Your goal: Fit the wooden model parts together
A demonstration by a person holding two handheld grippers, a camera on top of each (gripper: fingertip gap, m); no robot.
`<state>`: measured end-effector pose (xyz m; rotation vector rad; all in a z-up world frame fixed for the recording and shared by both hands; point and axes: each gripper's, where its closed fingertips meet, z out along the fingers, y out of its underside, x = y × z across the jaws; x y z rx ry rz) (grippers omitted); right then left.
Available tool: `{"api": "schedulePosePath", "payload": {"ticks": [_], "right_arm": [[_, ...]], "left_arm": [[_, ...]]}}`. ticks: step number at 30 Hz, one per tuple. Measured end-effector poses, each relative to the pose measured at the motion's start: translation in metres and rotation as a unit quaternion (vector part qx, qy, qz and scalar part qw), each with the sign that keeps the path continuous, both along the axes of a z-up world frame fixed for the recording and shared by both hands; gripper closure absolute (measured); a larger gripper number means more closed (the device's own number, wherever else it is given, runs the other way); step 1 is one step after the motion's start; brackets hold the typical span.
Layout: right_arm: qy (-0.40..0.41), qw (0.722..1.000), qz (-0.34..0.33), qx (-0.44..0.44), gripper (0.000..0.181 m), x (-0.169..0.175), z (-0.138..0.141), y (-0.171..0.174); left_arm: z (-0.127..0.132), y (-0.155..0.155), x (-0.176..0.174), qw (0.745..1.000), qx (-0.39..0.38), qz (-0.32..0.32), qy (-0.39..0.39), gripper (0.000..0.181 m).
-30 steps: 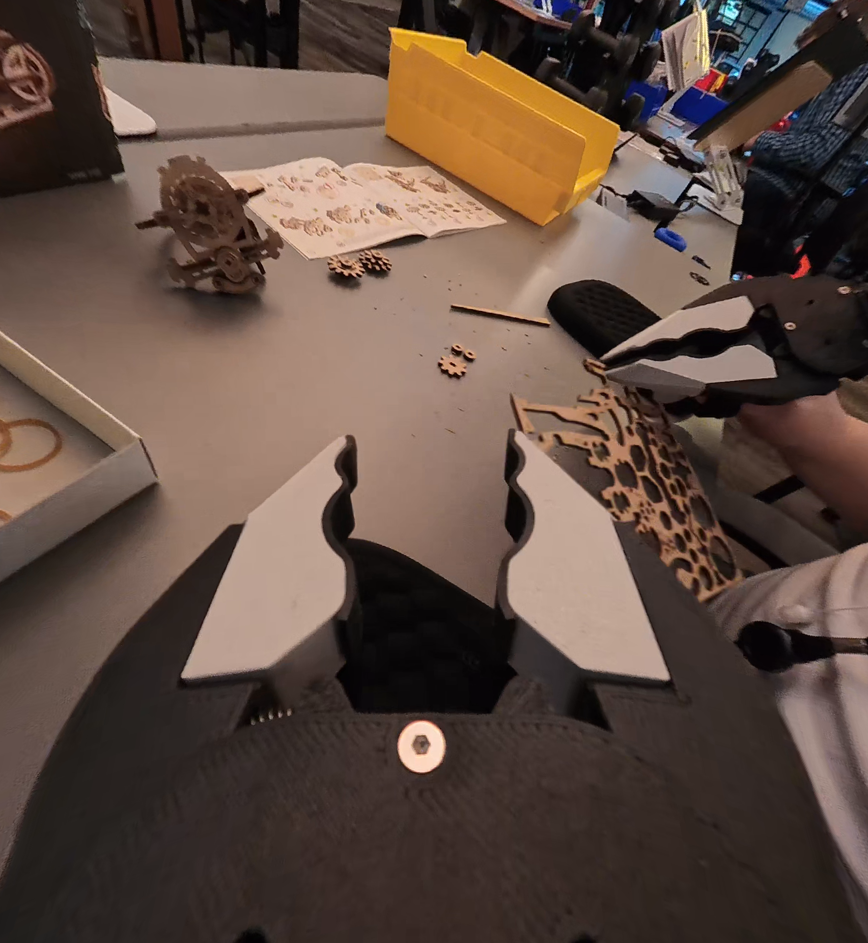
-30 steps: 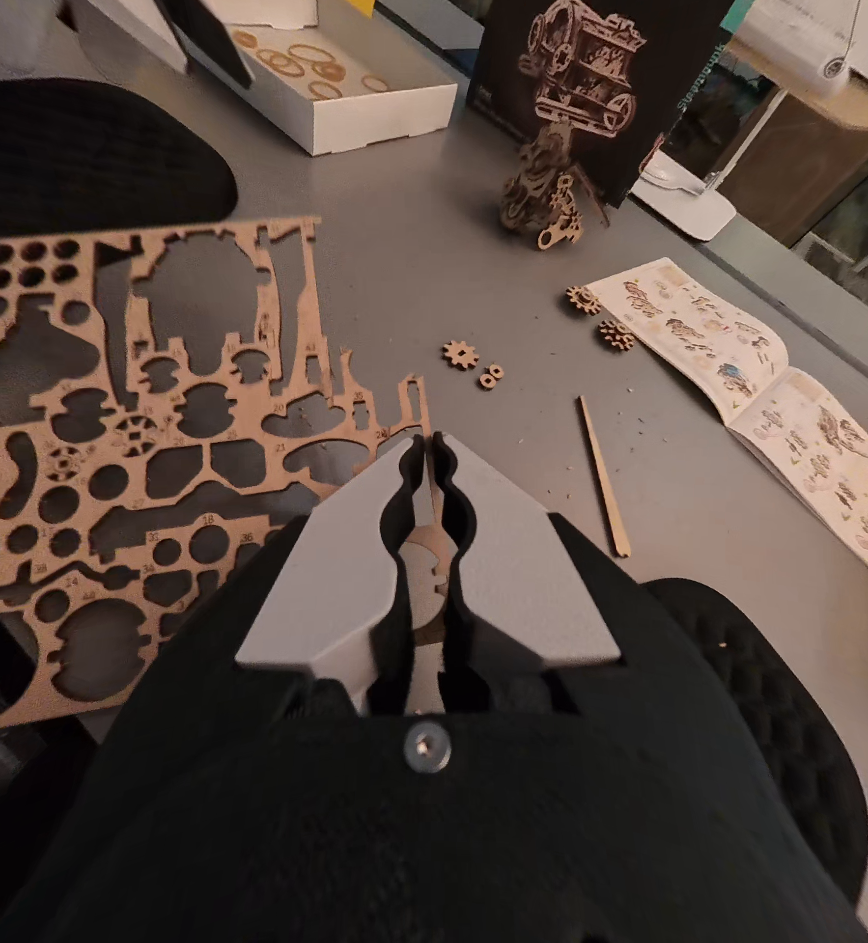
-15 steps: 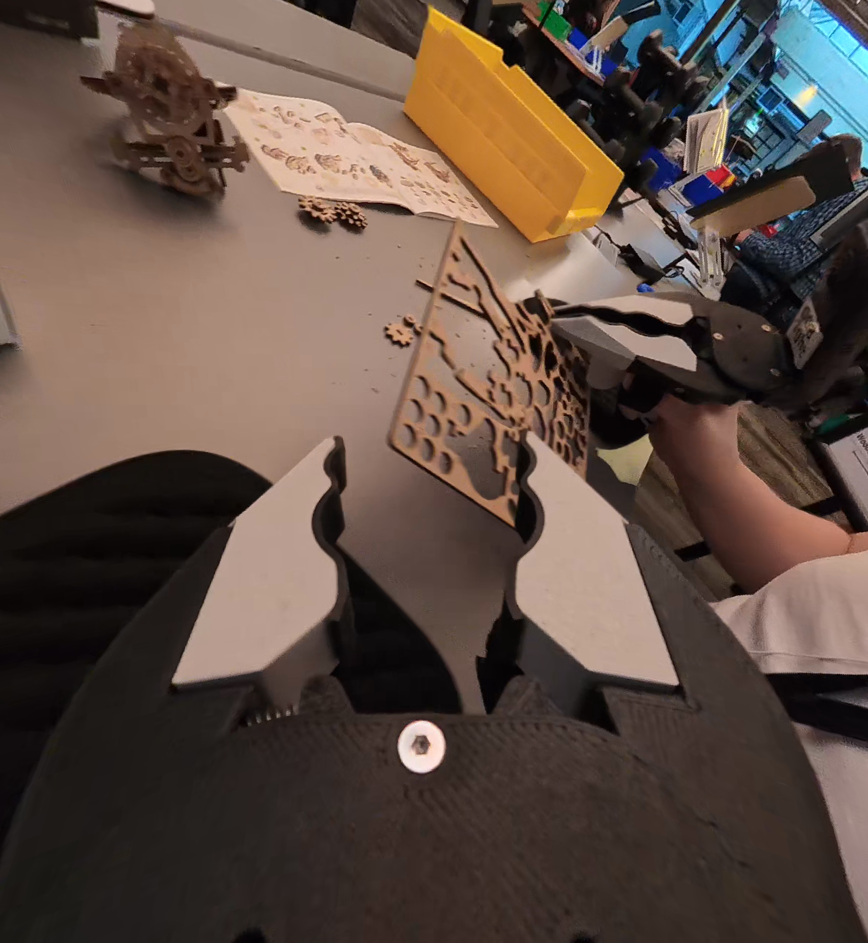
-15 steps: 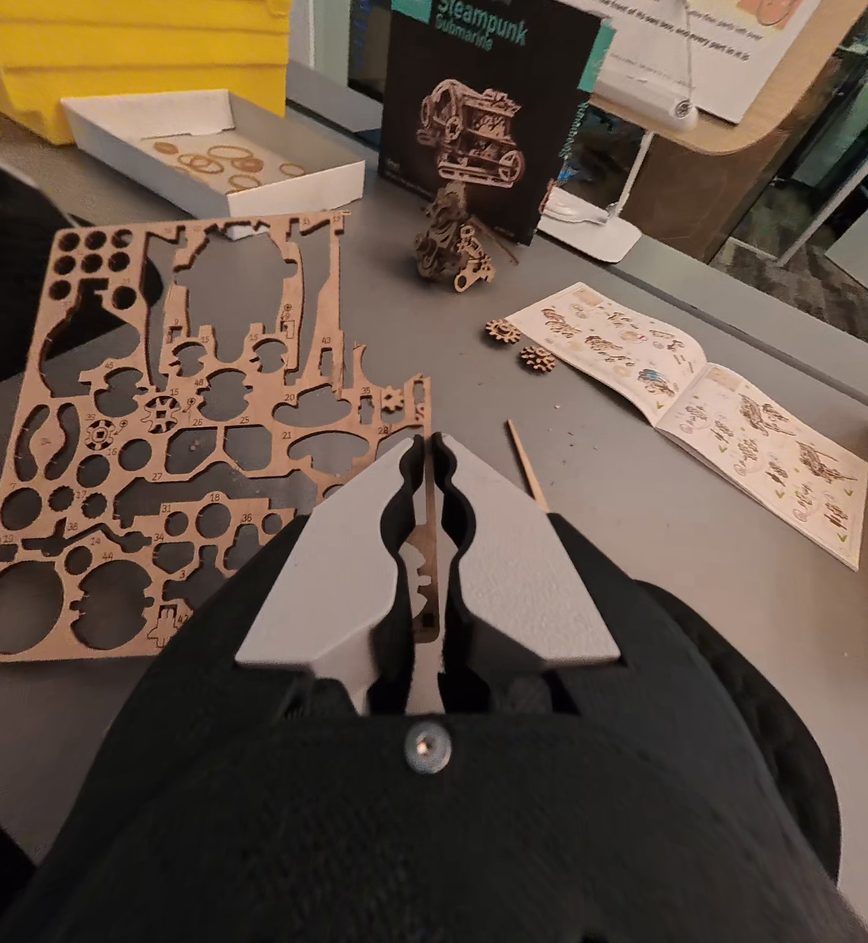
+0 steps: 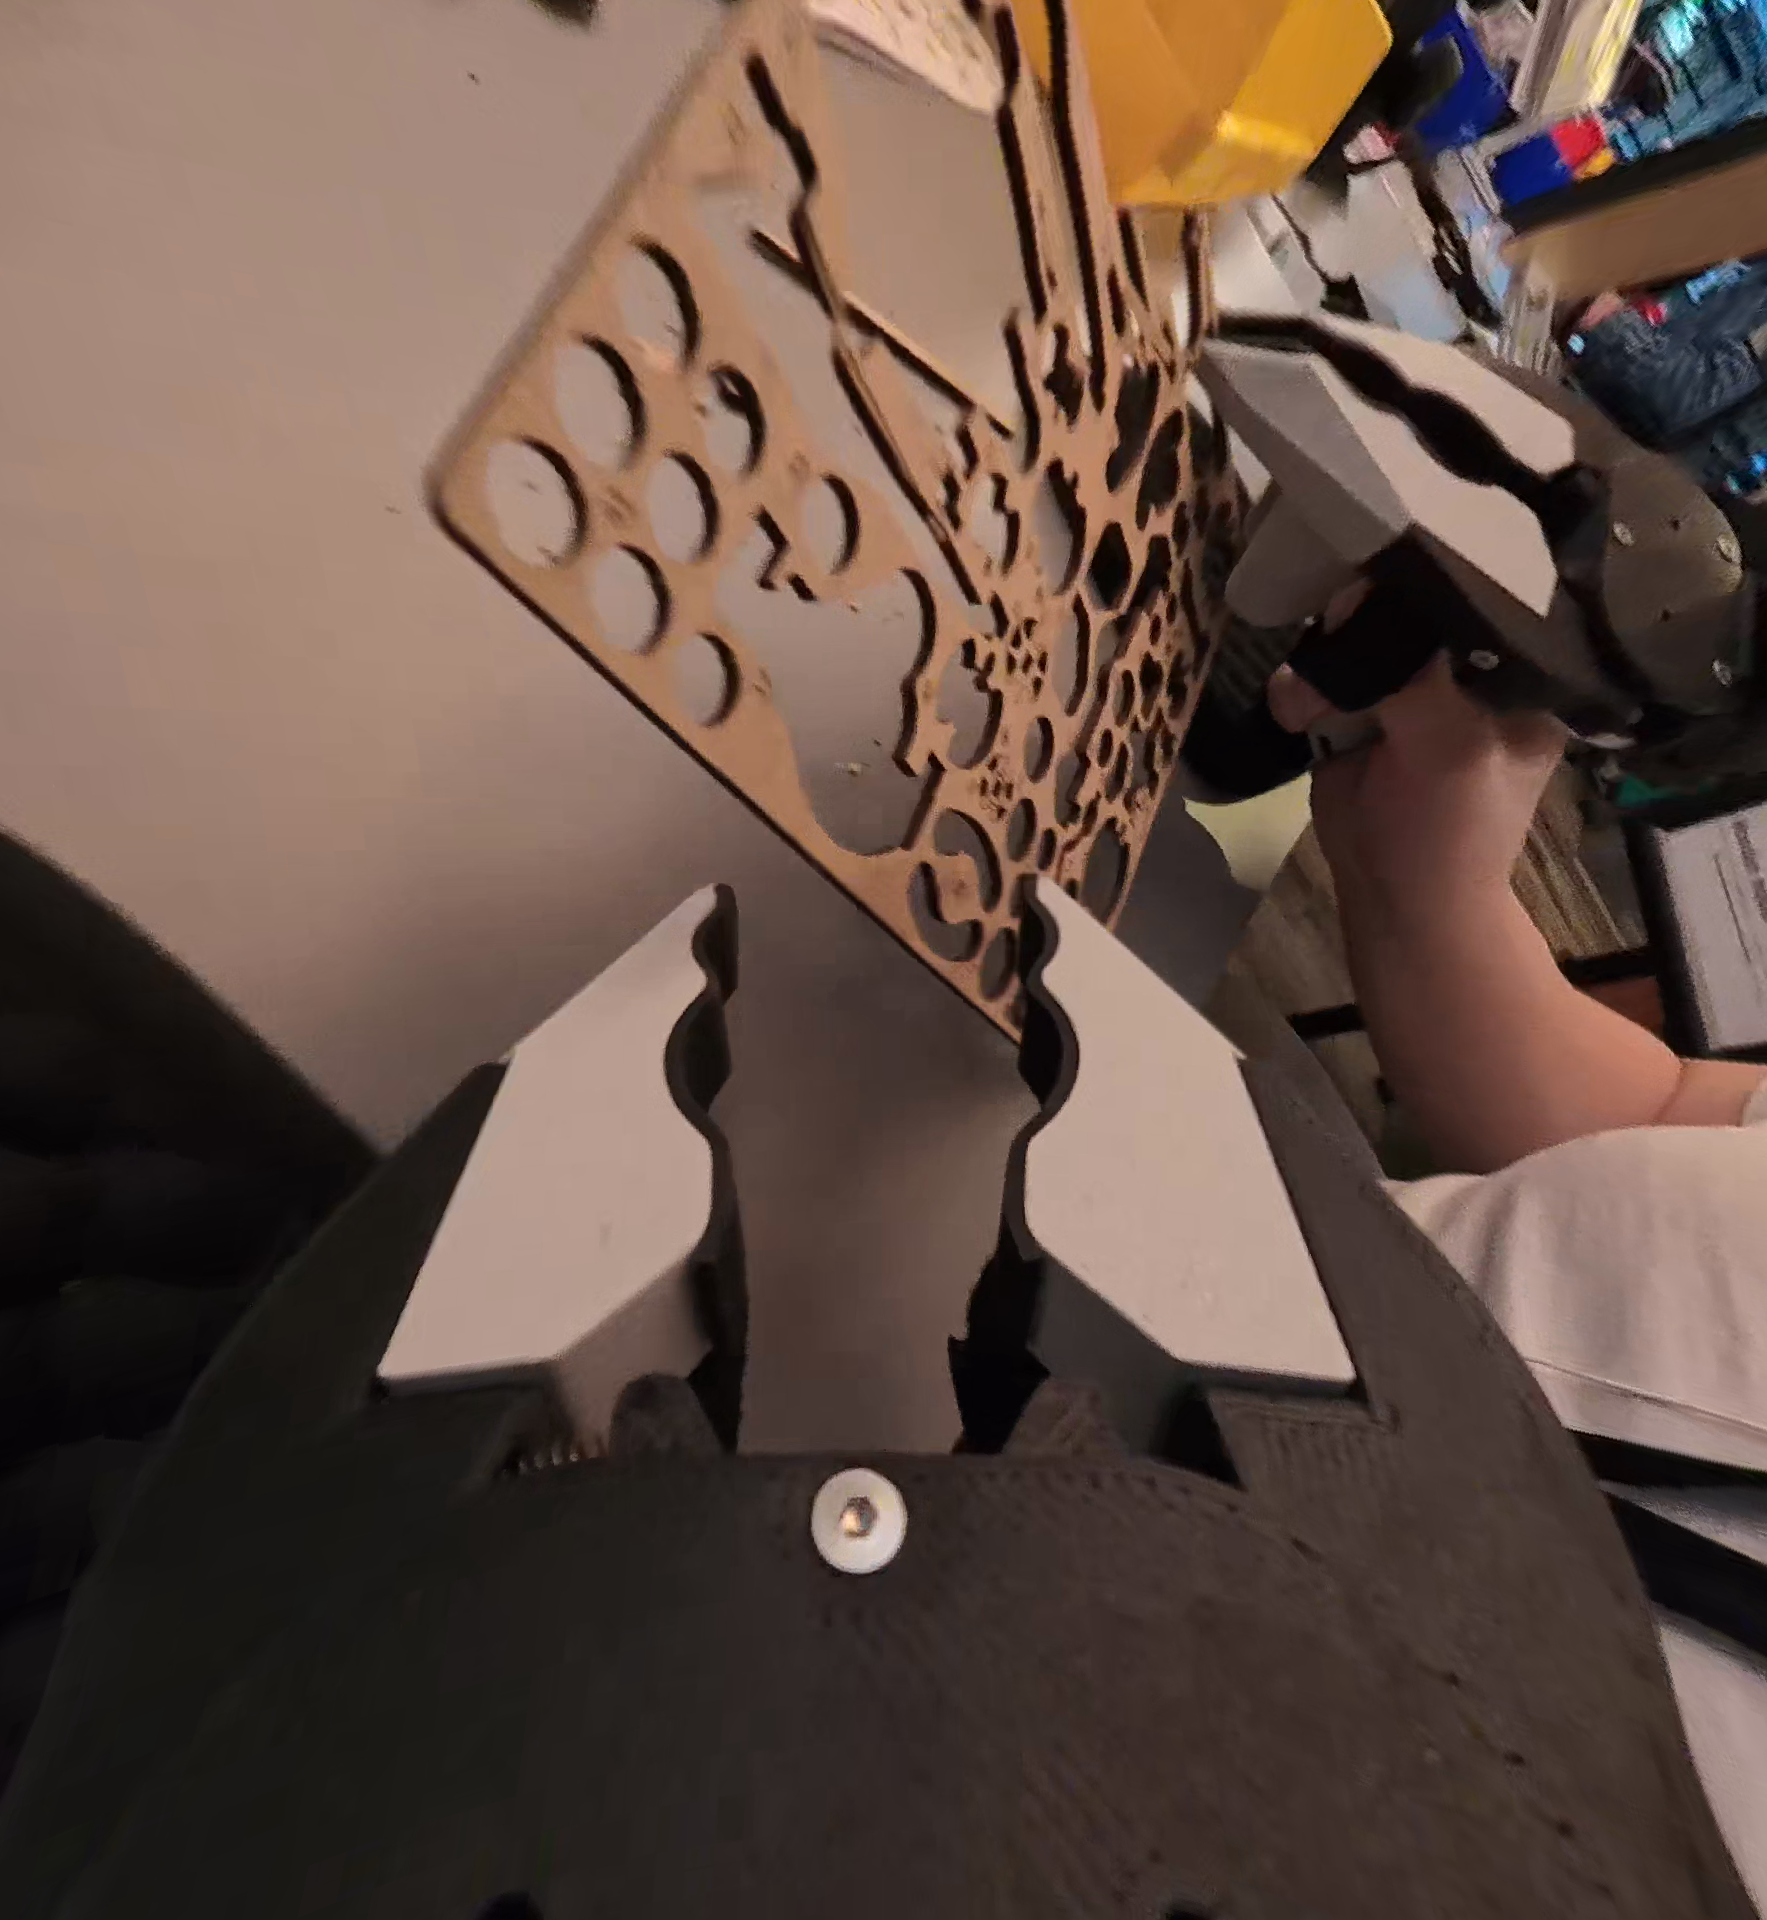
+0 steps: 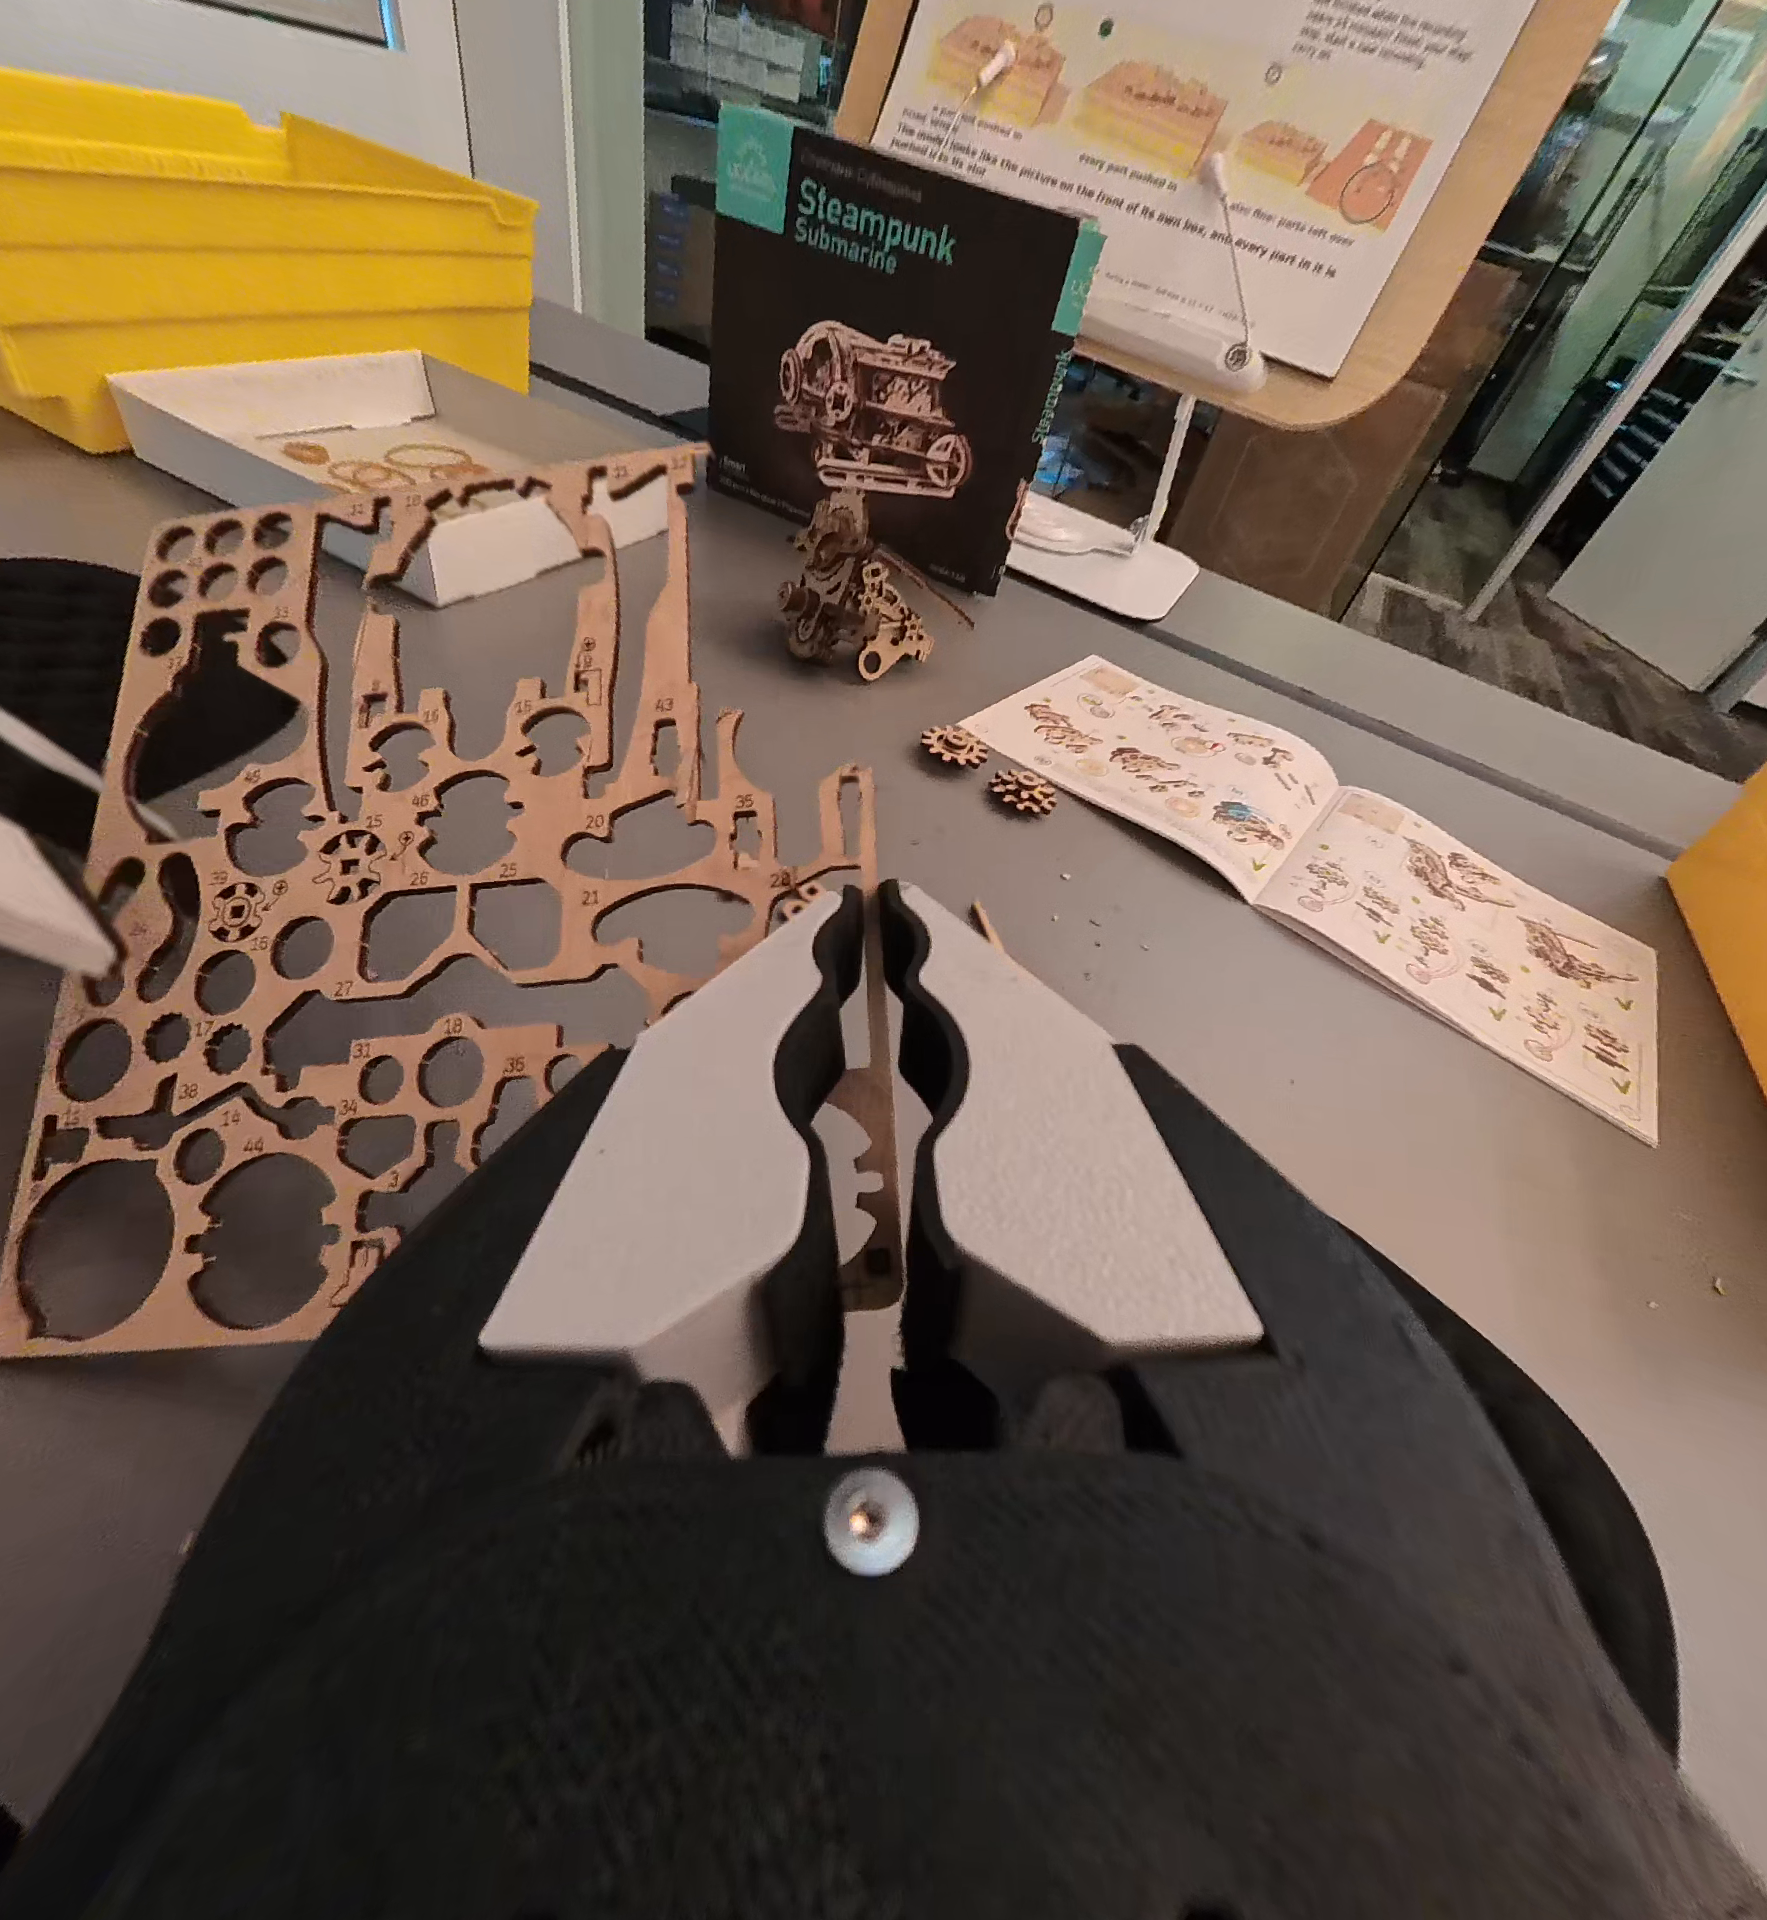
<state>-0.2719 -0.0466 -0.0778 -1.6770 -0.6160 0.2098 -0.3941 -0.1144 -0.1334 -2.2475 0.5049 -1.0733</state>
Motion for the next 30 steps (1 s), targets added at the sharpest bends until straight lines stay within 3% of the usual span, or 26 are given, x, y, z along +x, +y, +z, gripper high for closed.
{"api": "schedulePosePath", "payload": {"ticks": [1, 4, 6, 10, 14, 16, 19, 20, 22, 25, 26, 28, 30], "right_arm": [[0.005, 1.000, -0.001, 0.001, 0.179, 0.001, 0.001, 0.000], [0.015, 1.000, -0.001, 0.001, 0.179, 0.002, 0.002, 0.000], [0.017, 1.000, -0.006, -0.001, 0.179, 0.004, 0.002, 0.001], [0.032, 0.999, 0.031, -0.030, 0.178, 0.006, 0.000, 0.002], [0.129, 0.985, 0.103, -0.053, 0.132, 0.004, 0.020, -0.010], [0.200, 0.962, 0.153, -0.101, 0.113, -0.003, 0.023, -0.025], [0.328, 0.891, 0.234, -0.209, 0.124, -0.024, 0.025, -0.048], [0.352, 0.866, 0.255, -0.248, 0.135, -0.033, 0.022, -0.054], [0.384, 0.821, 0.290, -0.307, 0.138, -0.051, 0.016, -0.059], [0.376, 0.808, 0.305, -0.336, 0.152, -0.068, 0.003, -0.061], [0.366, 0.807, 0.320, -0.335, 0.167, -0.072, 0.002, -0.064], [0.355, 0.813, 0.324, -0.329, 0.172, -0.074, 0.001, -0.065], [0.366, 0.799, 0.337, -0.338, 0.175, -0.076, 0.005, -0.068]], "left_arm": [[-0.002, -0.003, 0.006, 1.000, -0.006, -0.010, -0.004, 0.128], [-0.008, -0.014, 0.026, 0.998, -0.034, -0.044, -0.035, 0.136], [-0.004, -0.016, 0.037, 0.995, -0.041, -0.053, -0.076, 0.159], [0.017, -0.018, 0.037, 0.987, -0.020, -0.079, -0.136, 0.180], [0.044, -0.015, 0.022, 0.980, 0.007, -0.085, -0.182, 0.180], [0.061, -0.010, 0.012, 0.971, 0.016, -0.065, -0.228, 0.180], [0.070, -0.001, -0.002, 0.967, 0.037, -0.033, -0.249, 0.181], [0.071, -0.001, -0.003, 0.967, 0.039, -0.029, -0.252, 0.181], [0.072, -0.003, -0.002, 0.965, 0.038, -0.033, -0.259, 0.180], [0.070, -0.006, 0.004, 0.965, 0.035, -0.038, -0.258, 0.180], [0.068, -0.006, 0.005, 0.966, 0.036, -0.039, -0.255, 0.180], [0.068, -0.006, 0.004, 0.965, 0.035, -0.036, -0.257, 0.180], [0.070, -0.006, 0.001, 0.963, 0.036, -0.032, -0.266, 0.180]]}}
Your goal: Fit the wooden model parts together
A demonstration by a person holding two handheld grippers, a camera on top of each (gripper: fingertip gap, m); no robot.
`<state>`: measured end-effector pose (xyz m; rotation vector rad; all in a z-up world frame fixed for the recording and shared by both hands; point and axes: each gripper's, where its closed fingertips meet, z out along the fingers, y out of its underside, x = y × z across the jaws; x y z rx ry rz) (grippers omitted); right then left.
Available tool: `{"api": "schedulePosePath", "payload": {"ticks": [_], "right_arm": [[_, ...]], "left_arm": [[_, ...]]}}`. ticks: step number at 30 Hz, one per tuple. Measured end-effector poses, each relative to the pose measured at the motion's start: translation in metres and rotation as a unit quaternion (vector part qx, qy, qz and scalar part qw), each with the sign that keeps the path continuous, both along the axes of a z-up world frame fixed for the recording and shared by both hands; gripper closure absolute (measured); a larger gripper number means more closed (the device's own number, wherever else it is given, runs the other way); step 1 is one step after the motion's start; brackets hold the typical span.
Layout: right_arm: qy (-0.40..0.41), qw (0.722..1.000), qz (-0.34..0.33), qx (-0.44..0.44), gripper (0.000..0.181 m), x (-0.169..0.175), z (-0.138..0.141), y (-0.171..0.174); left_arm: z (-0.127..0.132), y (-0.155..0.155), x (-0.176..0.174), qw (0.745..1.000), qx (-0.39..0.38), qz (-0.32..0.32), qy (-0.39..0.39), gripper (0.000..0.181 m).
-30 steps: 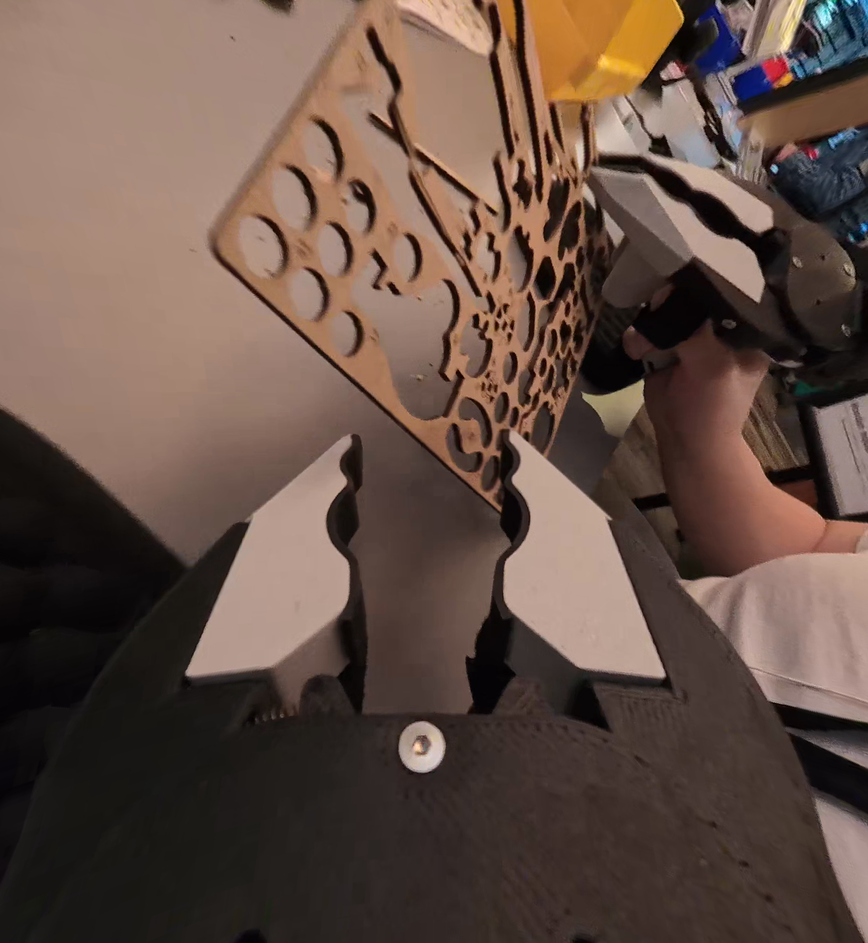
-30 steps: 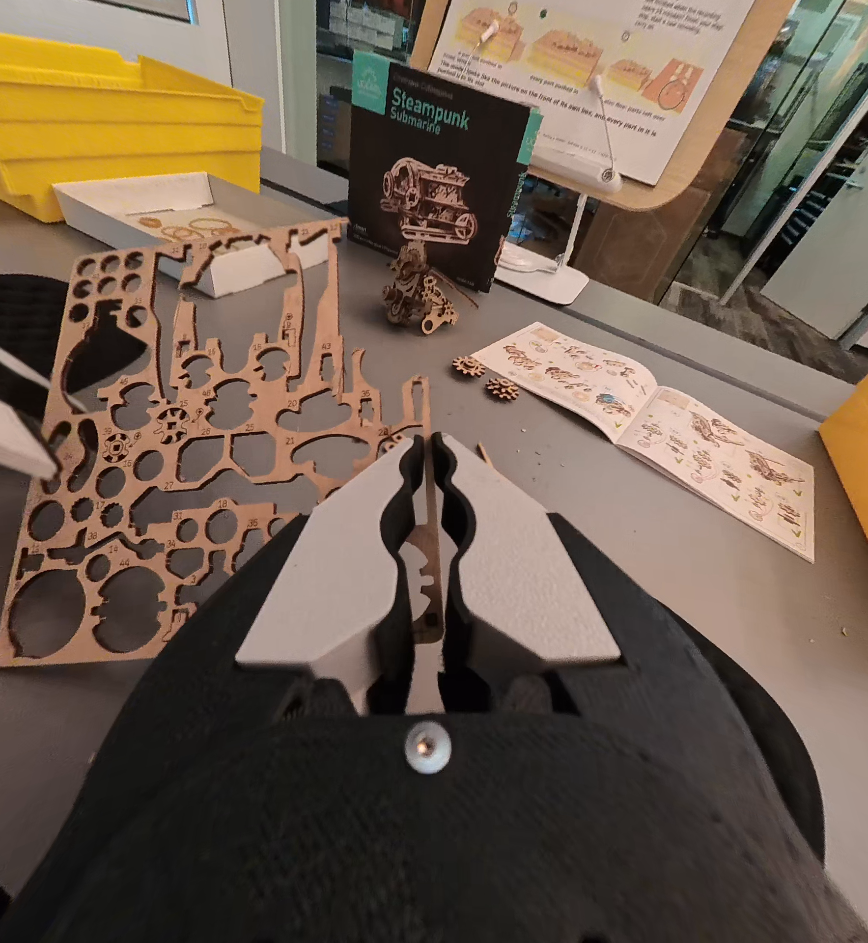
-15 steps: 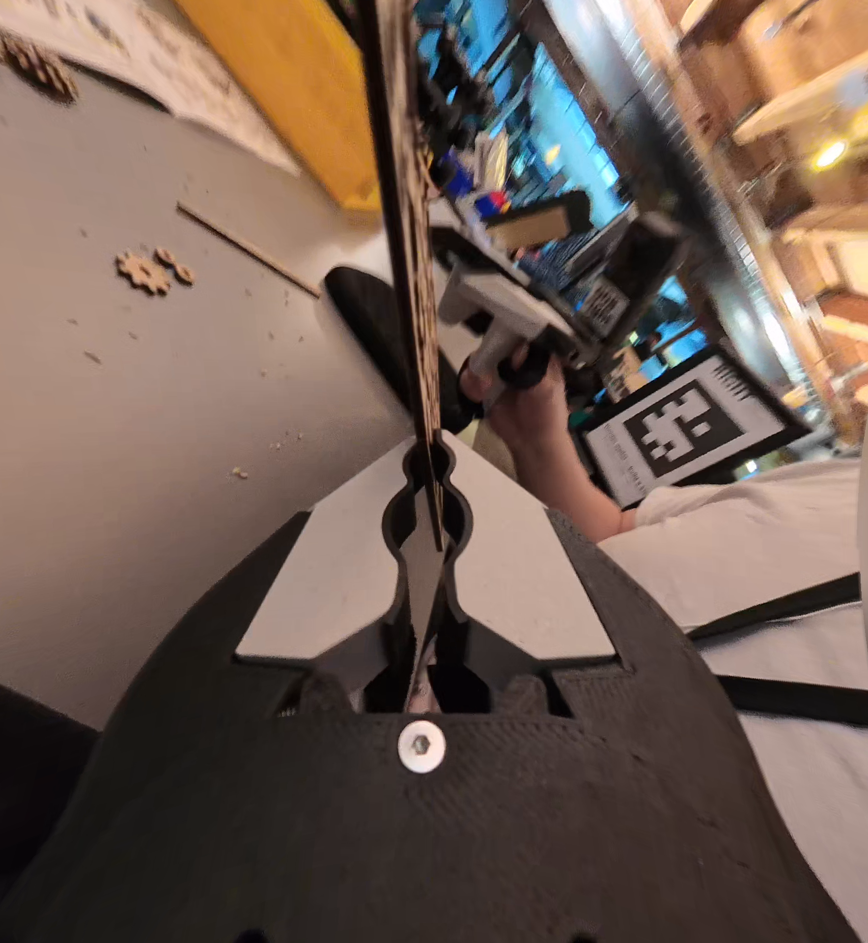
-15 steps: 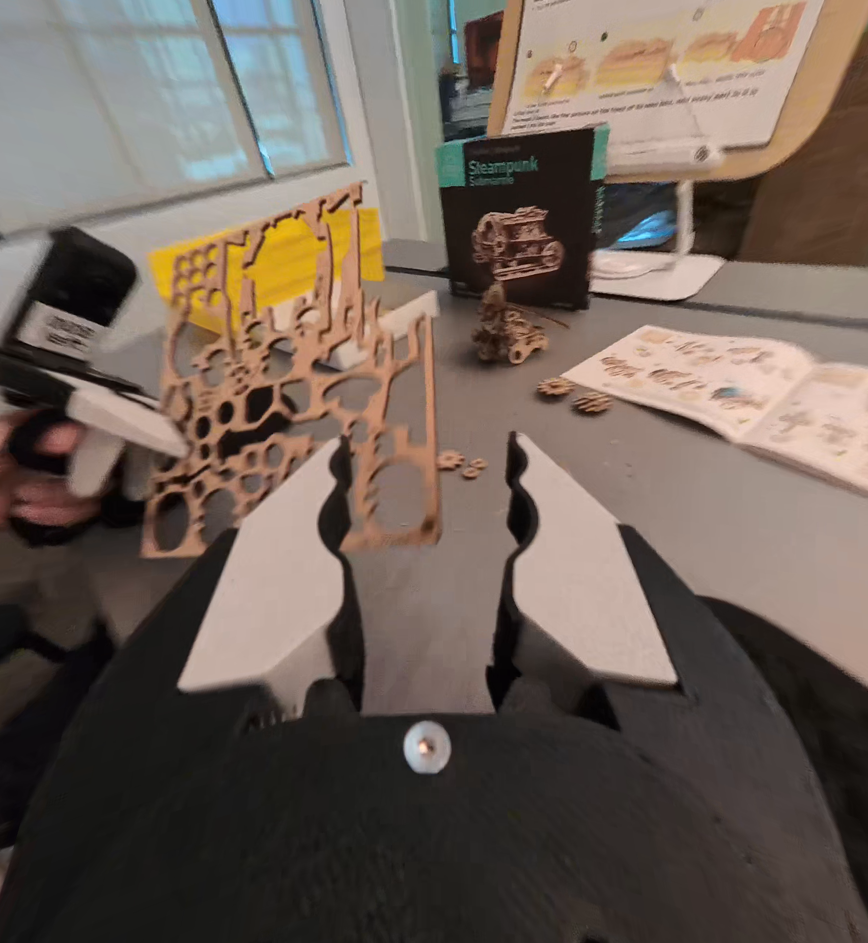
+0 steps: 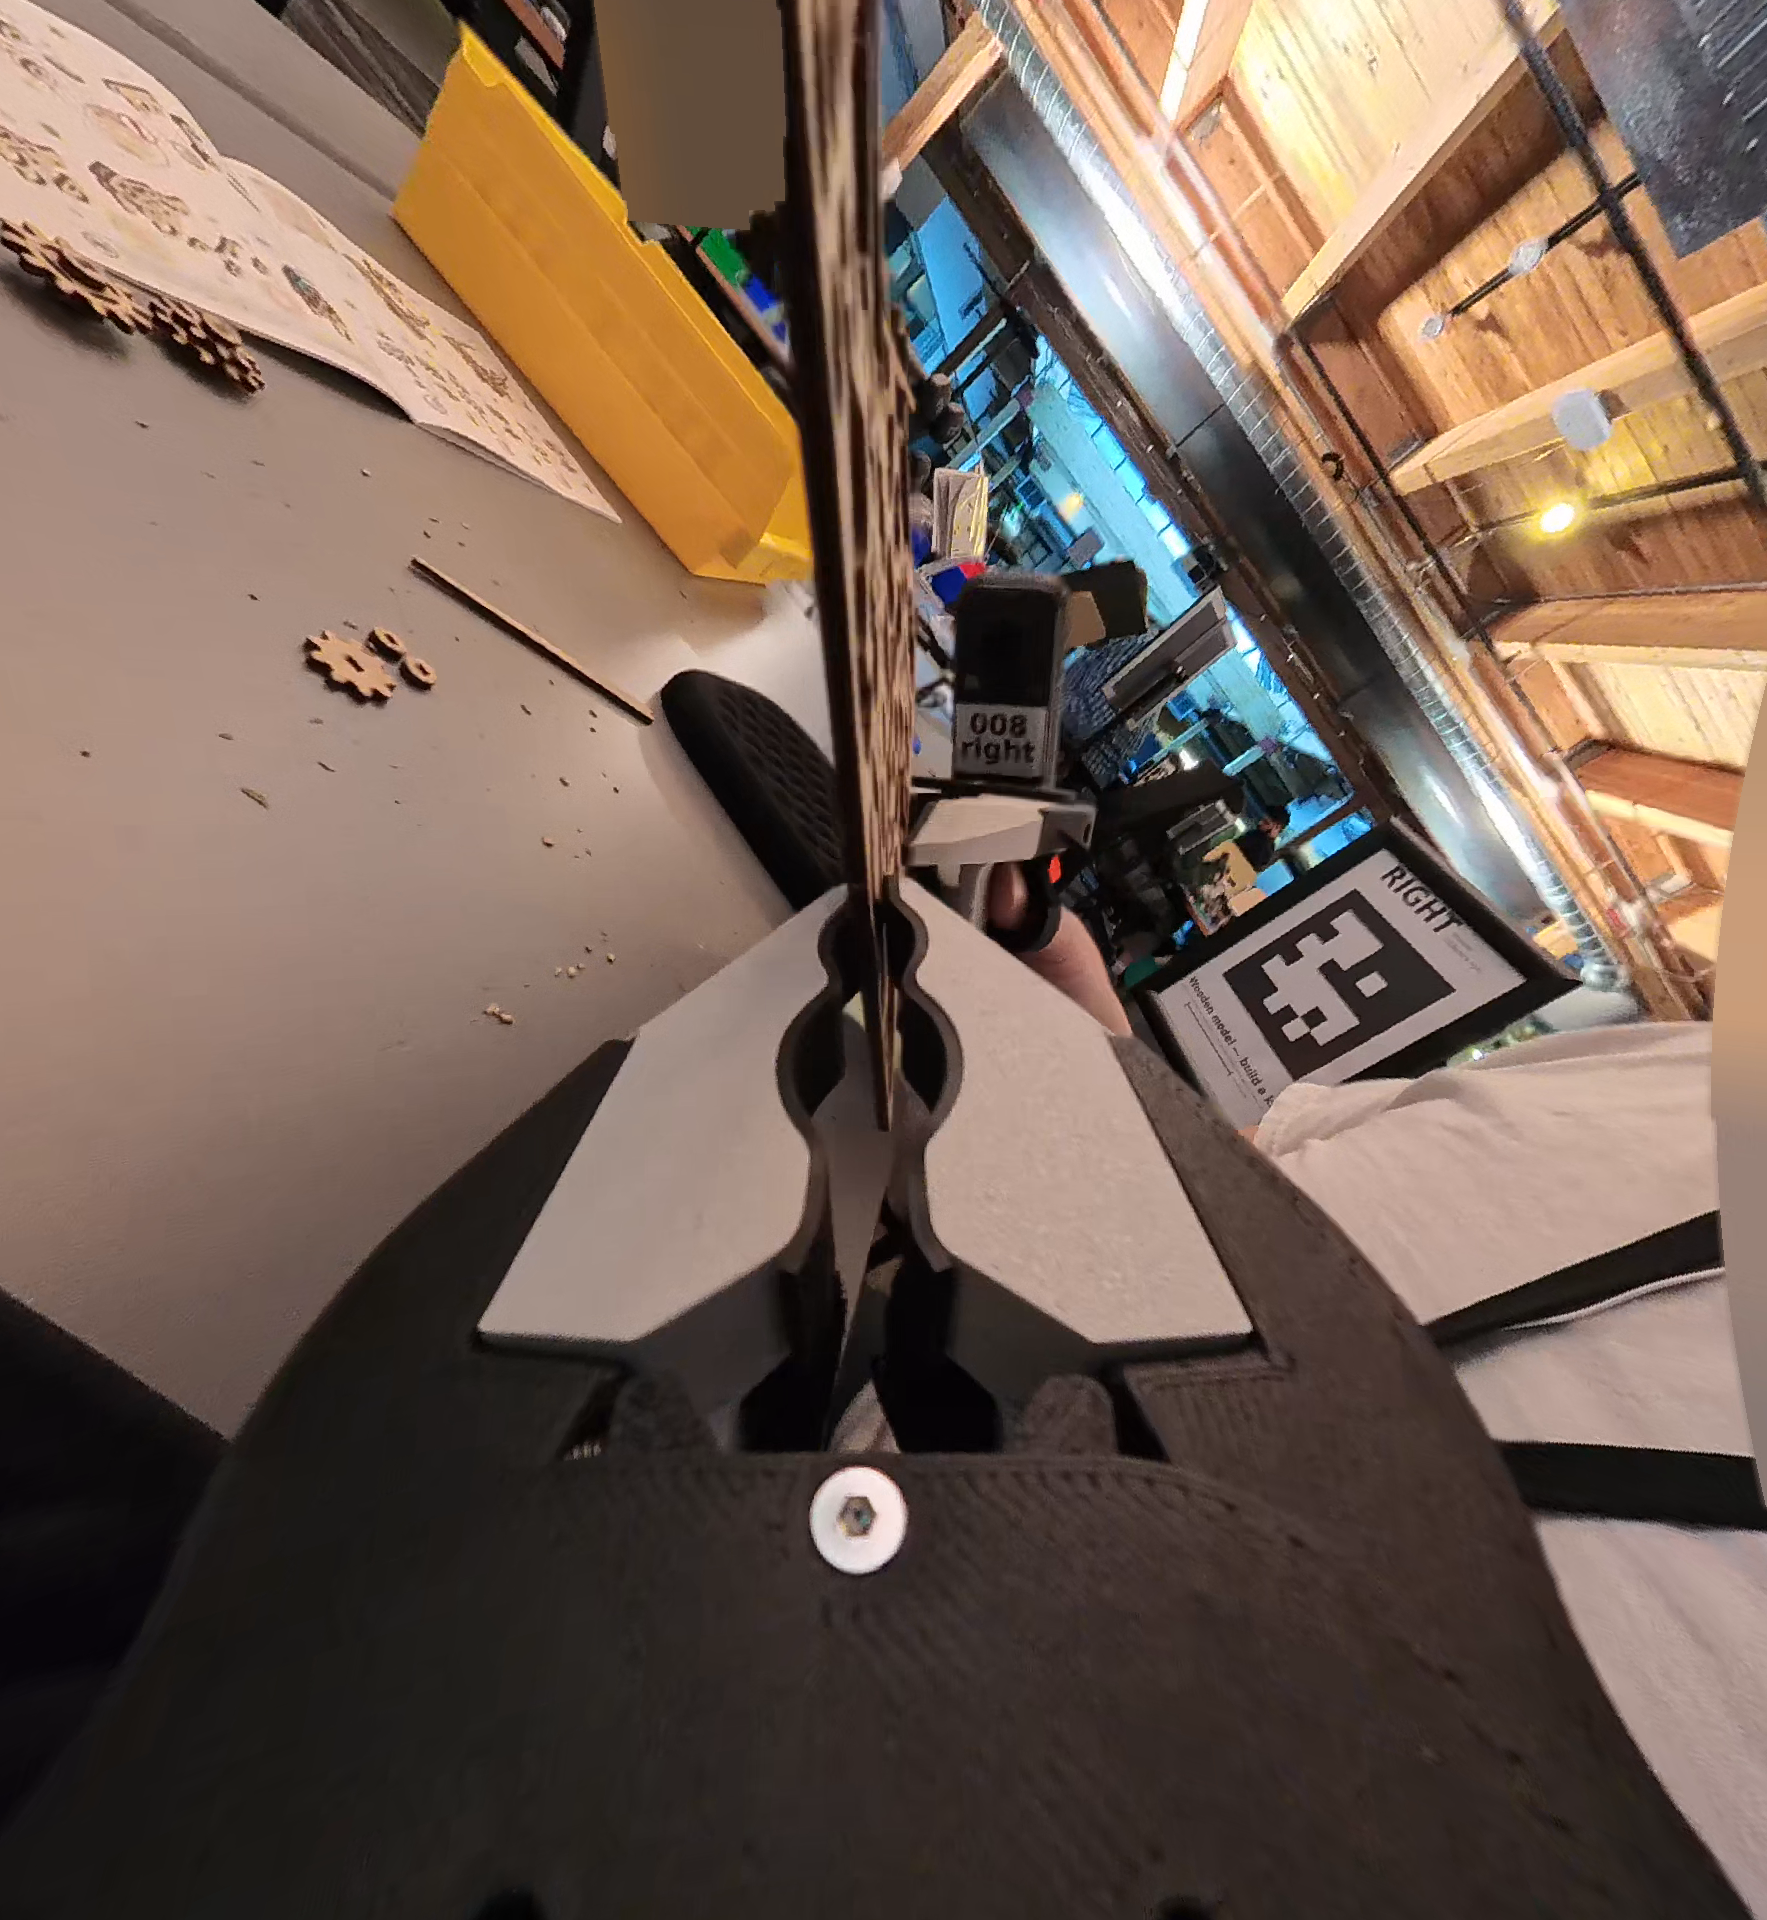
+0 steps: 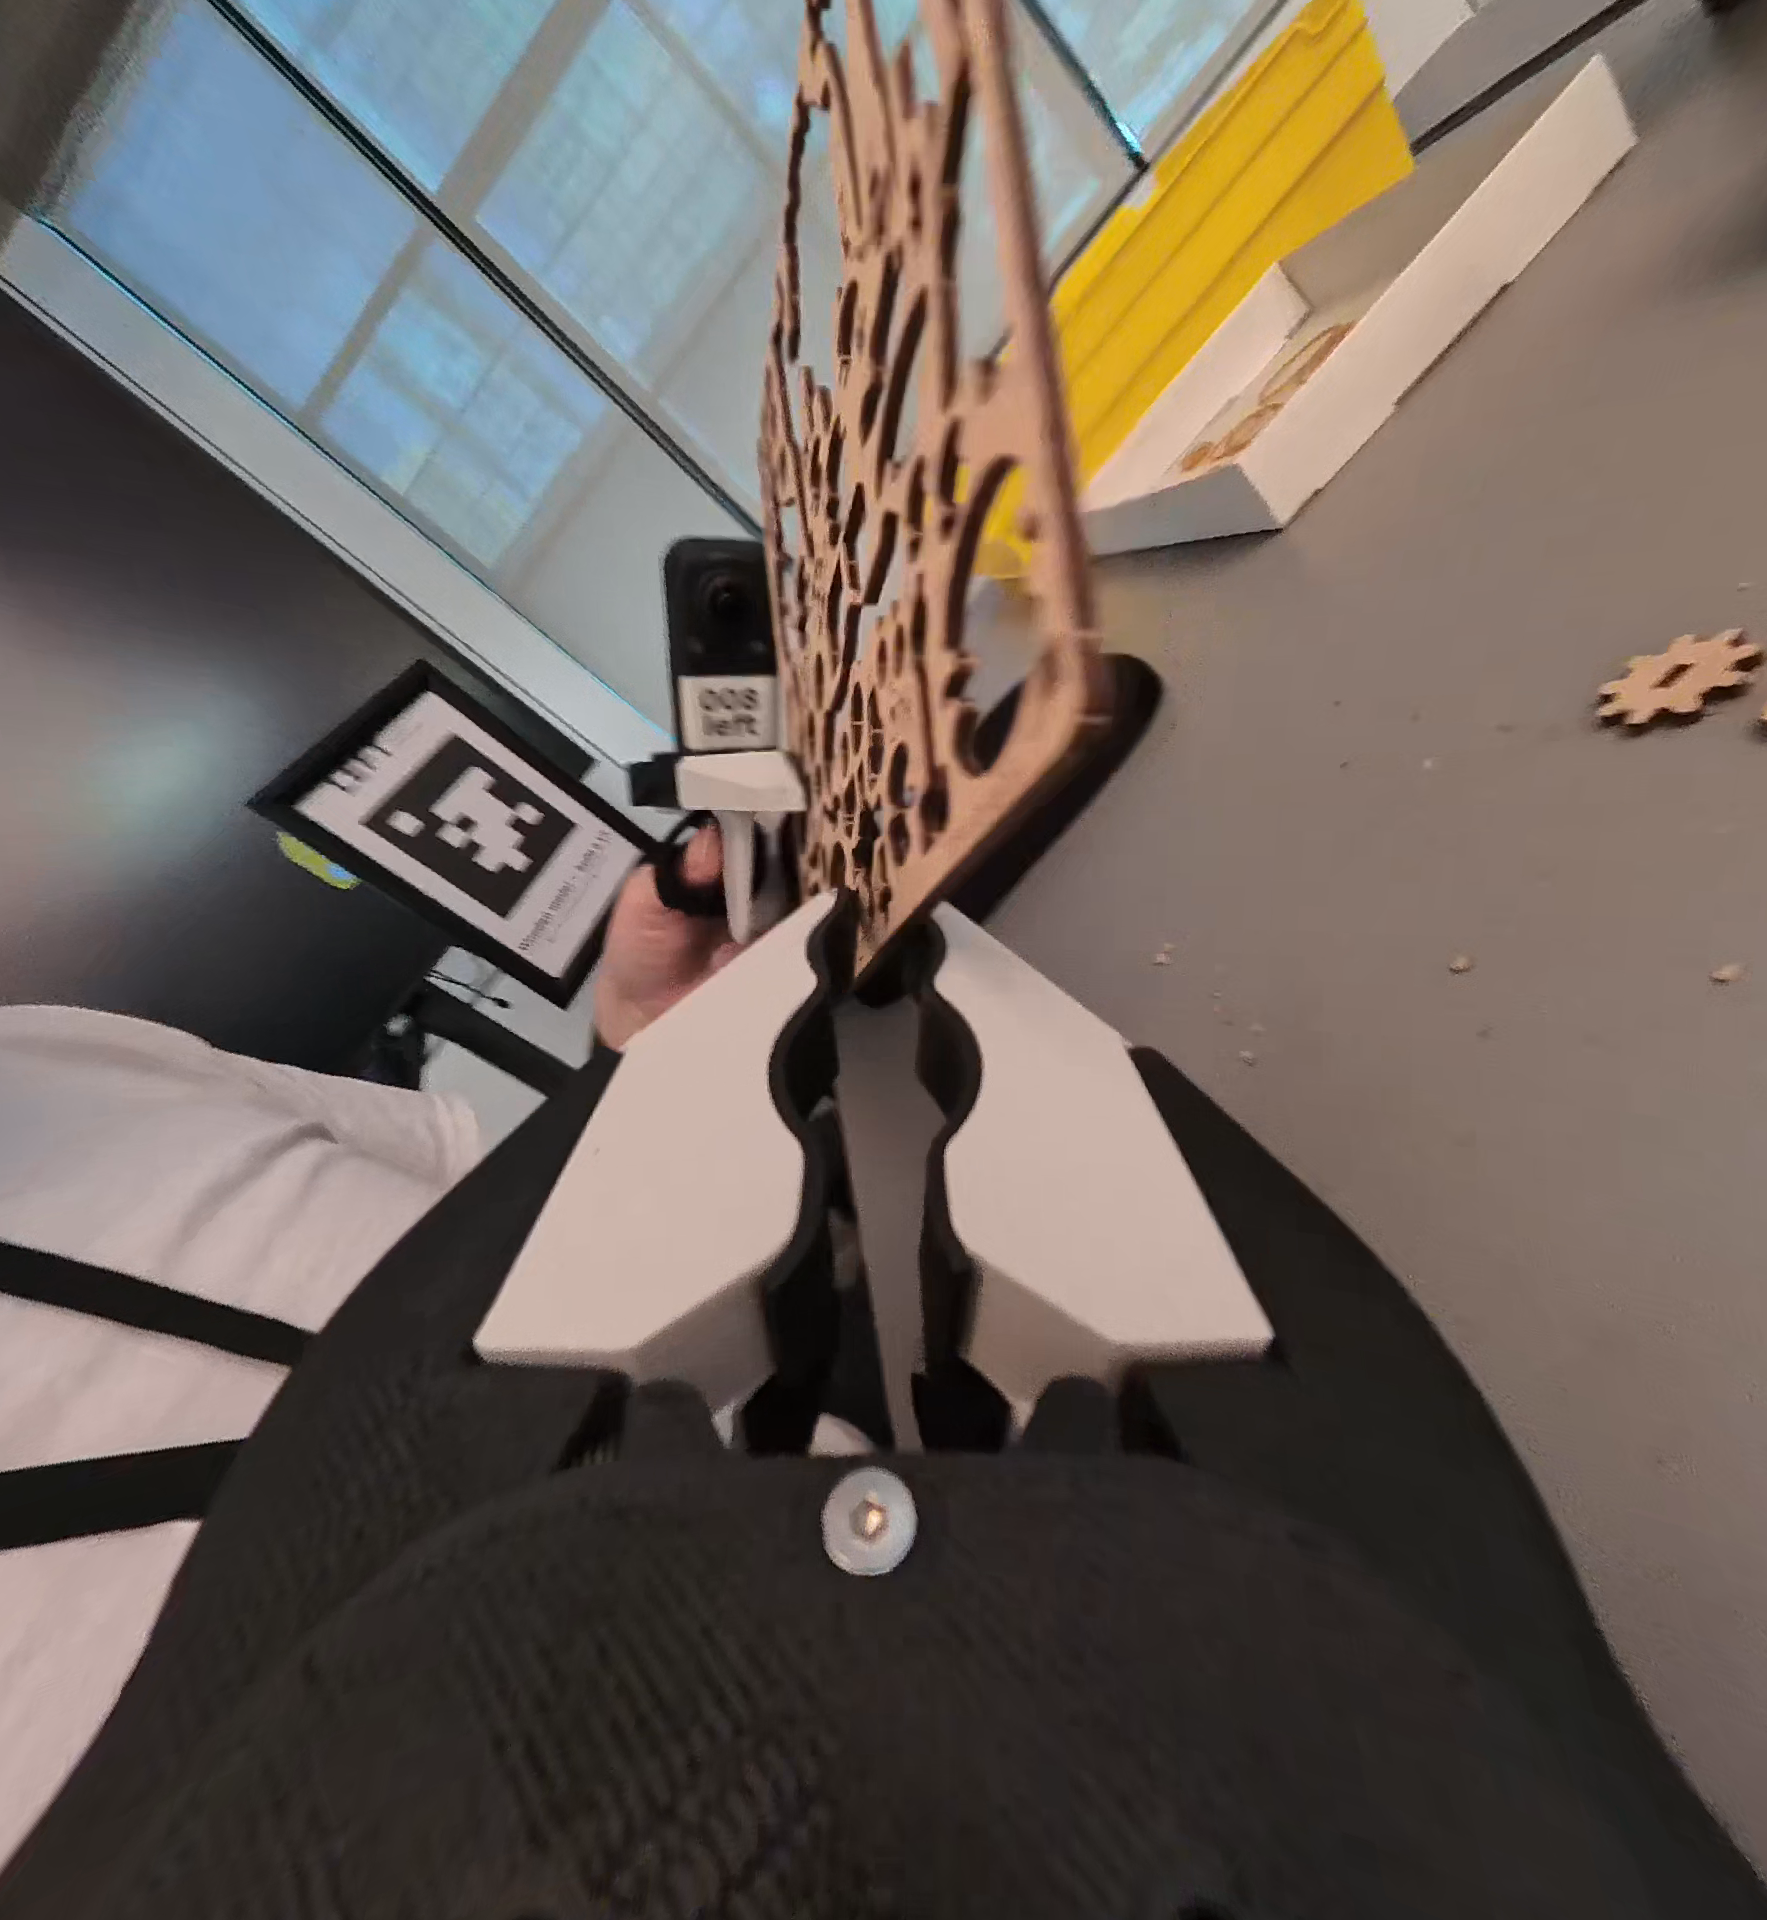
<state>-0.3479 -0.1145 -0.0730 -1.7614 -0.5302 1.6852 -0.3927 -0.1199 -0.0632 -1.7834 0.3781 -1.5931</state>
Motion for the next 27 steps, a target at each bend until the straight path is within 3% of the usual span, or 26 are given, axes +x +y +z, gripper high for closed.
{"api": "schedulePosePath", "payload": {"ticks": [3, 5, 7, 8, 9, 10, 11, 20, 27], "right_arm": [[0.073, 0.997, 0.007, -0.038, 0.180, -0.001, 0.013, 0.000], [0.089, 0.995, 0.001, -0.044, 0.180, -0.002, 0.012, 0.003], [0.130, 0.990, 0.008, -0.058, 0.181, -0.004, 0.019, 0.001], [0.144, 0.987, 0.015, -0.067, 0.181, -0.006, 0.021, -0.001], [0.145, 0.987, 0.019, -0.071, 0.181, -0.009, 0.020, -0.002], [0.138, 0.988, 0.019, -0.071, 0.180, -0.012, 0.017, -0.003], [0.140, 0.988, 0.013, -0.068, 0.181, -0.012, 0.017, -0.001], [0.023, 0.999, 0.036, -0.008, 0.176, -0.010, 0.004, -0.003], [0.018, 0.998, 0.059, -0.025, 0.176, -0.011, -0.004, -0.005]], "left_arm": [[0.006, 0.004, -0.001, 0.999, 0.012, 0.024, -0.019, 0.174], [0.003, -0.005, 0.013, 1.000, 0.009, -0.006, -0.012, 0.154], [-0.004, -0.016, 0.030, 0.999, 0.004, -0.042, 0.010, 0.148], [-0.006, -0.018, 0.037, 0.999, 0.005, -0.048, 0.013, 0.149], [-0.006, -0.017, 0.041, 0.999, 0.009, -0.047, 0.010, 0.157], [-0.003, -0.016, 0.043, 0.999, 0.017, -0.042, -0.001, 0.177], [-0.002, -0.014, 0.043, 0.999, 0.019, -0.038, -0.009, 0.181], [-0.013, -0.012, 0.044, 0.998, 0.028, -0.039, 0.039, 0.181], [-0.021, -0.012, 0.043, 0.996, 0.040, -0.039, 0.072, 0.181]]}}
